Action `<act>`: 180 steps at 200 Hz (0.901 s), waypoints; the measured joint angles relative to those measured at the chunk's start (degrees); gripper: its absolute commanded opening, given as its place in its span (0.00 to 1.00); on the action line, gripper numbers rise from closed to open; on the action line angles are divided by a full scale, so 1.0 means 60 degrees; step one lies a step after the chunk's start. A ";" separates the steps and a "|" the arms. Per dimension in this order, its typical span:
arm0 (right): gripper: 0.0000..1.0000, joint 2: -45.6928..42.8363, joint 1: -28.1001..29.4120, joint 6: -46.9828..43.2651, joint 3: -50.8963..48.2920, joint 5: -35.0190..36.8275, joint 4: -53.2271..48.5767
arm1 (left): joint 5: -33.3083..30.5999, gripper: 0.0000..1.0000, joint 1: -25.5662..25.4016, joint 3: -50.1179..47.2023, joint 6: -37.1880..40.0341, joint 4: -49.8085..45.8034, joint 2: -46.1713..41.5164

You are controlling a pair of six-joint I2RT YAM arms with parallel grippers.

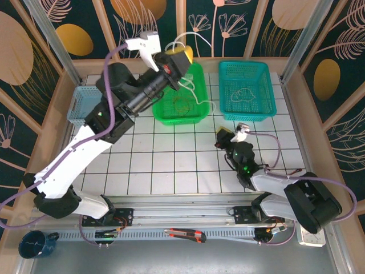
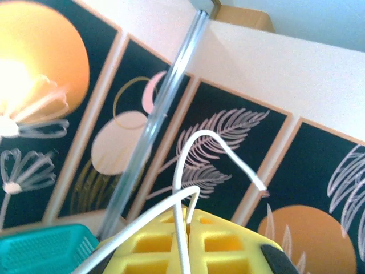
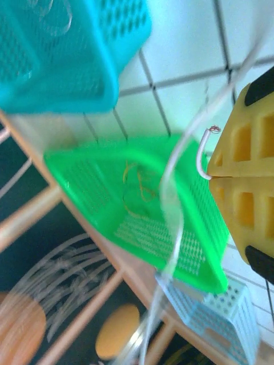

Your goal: Untangle the cables

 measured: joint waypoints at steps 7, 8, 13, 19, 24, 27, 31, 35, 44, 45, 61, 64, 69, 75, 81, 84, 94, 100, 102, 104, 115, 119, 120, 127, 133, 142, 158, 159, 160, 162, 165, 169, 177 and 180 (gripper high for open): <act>0.00 -0.0171 -0.0186 0.0182 -0.0204 0.0025 -0.0127 | -0.0051 0.00 0.0131 0.0353 0.0109 -0.0215 0.0087; 0.00 -0.0189 -0.0204 0.0193 -0.0226 0.0029 -0.0149 | -0.0069 0.00 0.0164 0.0426 0.0131 -0.0248 0.0109; 0.00 -0.0346 -0.0361 0.0295 -0.0375 0.0055 -0.0255 | -0.0084 0.00 0.0277 0.0630 0.0197 -0.0372 0.0171; 0.00 -0.0492 -0.0484 0.0393 -0.0492 0.0066 -0.0372 | -0.0106 0.00 0.0415 0.0852 0.0273 -0.0503 0.0240; 0.00 -0.0627 -0.0594 0.0448 -0.0568 0.0066 -0.0474 | -0.0117 0.00 0.0525 0.0998 0.0339 -0.0616 0.0291; 0.00 -0.0688 -0.0627 0.0452 -0.0583 0.0066 -0.0554 | -0.0117 0.00 0.0586 0.1060 0.0372 -0.0681 0.0317; 0.00 -0.0769 -0.0663 0.0459 -0.0586 0.0058 -0.0659 | -0.0127 0.00 0.0652 0.1118 0.0412 -0.0758 0.0342; 0.00 -0.0852 -0.0667 0.0463 -0.0586 0.0058 -0.0769 | -0.0157 0.00 0.0703 0.1162 0.0459 -0.0838 0.0368; 0.00 -0.1035 -0.0667 0.0463 -0.0576 0.0051 -0.0965 | -0.0248 0.00 0.0769 0.1224 0.0554 -0.1042 0.0419; 0.00 -0.1064 -0.0667 0.0470 -0.0576 0.0051 -0.0994 | -0.0262 0.00 0.0772 0.1228 0.0568 -0.1056 0.0423; 0.00 -0.1279 -0.0805 0.0627 -0.0576 0.0055 -0.1326 | -0.0448 0.00 0.0823 0.1239 0.0750 -0.1439 0.0492; 0.00 -0.1290 -0.0867 0.0648 -0.0579 0.0058 -0.1399 | -0.0506 0.00 0.0827 0.1239 0.0790 -0.1512 0.0499; 0.00 -0.1293 -0.0980 0.0729 -0.0586 0.0062 -0.1479 | -0.0583 0.00 0.0863 0.1239 0.0852 -0.1610 0.0514; 0.00 -0.1293 -0.1093 0.0827 -0.0627 0.0066 -0.1541 | -0.0681 0.00 0.0918 0.1264 0.0943 -0.1756 0.0532; 0.00 -0.1297 -0.1202 0.0943 -0.0696 0.0091 -0.1625 | -0.0820 0.00 0.0994 0.1366 0.1042 -0.1931 0.0565; 0.00 -0.1297 -0.1239 0.0976 -0.0739 0.0102 -0.1676 | -0.0892 0.00 0.1035 0.1428 0.1089 -0.1989 0.0594; 0.00 -0.1308 -0.1348 0.1169 -0.0885 0.0142 -0.1854 | -0.1137 0.00 0.1206 0.1807 0.1293 -0.2240 0.0732; 0.00 -0.1348 -0.1406 0.1271 -0.0998 0.0168 -0.2014 | -0.1286 0.00 0.1333 0.2106 0.1406 -0.2379 0.0838; 0.00 -0.1355 -0.1417 0.1293 -0.1020 0.0168 -0.2055 | -0.1341 0.00 0.1384 0.2244 0.1453 -0.2444 0.0882; 0.00 -0.1373 -0.1432 0.1337 -0.1056 0.0175 -0.2109 | -0.1381 0.00 0.1417 0.2324 0.1479 -0.2470 0.0911; 0.00 -0.1563 -0.1559 0.1523 -0.1228 0.0237 -0.2455 | -0.1614 0.00 0.1719 0.2962 0.1690 -0.2670 0.1126; 0.00 -0.1665 -0.1610 0.1570 -0.1279 0.0259 -0.2586 | -0.1694 0.00 0.1840 0.3169 0.1749 -0.2721 0.1198; 0.00 -0.1705 -0.1632 0.1606 -0.1297 0.0266 -0.2630 | -0.1708 0.00 0.1861 0.3209 0.1763 -0.2736 0.1209; 0.00 -0.1905 -0.1738 0.1690 -0.1381 0.0317 -0.2820 | -0.1832 0.00 0.2106 0.3541 0.1843 -0.2841 0.1319; 0.00 -0.2127 -0.1869 0.1756 -0.1446 0.0353 -0.3013 | -0.1920 0.00 0.2331 0.3792 0.1902 -0.2918 0.1399; 0.00 -0.2433 -0.2076 0.1869 -0.1519 0.0382 -0.3257 | -0.2004 0.00 0.2769 0.4062 0.1953 -0.2994 0.1501; 0.00 -0.3024 -0.2455 0.1974 -0.1628 0.0404 -0.3676 | -0.2120 0.00 0.3603 0.4244 0.1963 -0.3049 0.1668; 0.00 -0.3053 -0.2473 0.1978 -0.1636 0.0404 -0.3690 | -0.2127 0.00 0.3646 0.4248 0.1963 -0.3049 0.1679; 0.00 -0.3118 -0.2510 0.1989 -0.1647 0.0404 -0.3719 | -0.2131 0.00 0.3687 0.4251 0.1963 -0.3049 0.1694; 0.00 -0.3177 -0.2546 0.1996 -0.1657 0.0393 -0.3756 | -0.2135 0.00 0.3810 0.4258 0.1963 -0.3056 0.1727; 0.00 -0.3297 -0.2623 0.2000 -0.1679 0.0390 -0.3836 | -0.2146 0.00 0.3949 0.4258 0.1963 -0.3060 0.1770; 0.00 -0.3424 -0.2703 0.2000 -0.1694 0.0379 -0.3938 | -0.2171 0.00 0.4109 0.4258 0.1960 -0.3071 0.1829; 0.00 -0.3657 -0.2841 0.2011 -0.1698 0.0379 -0.4153 | -0.2262 0.00 0.4401 0.4218 0.1960 -0.3096 0.1971; 0.00 -0.3752 -0.2896 0.2018 -0.1698 0.0379 -0.4229 | -0.2310 0.00 0.4492 0.4193 0.1956 -0.3100 0.2022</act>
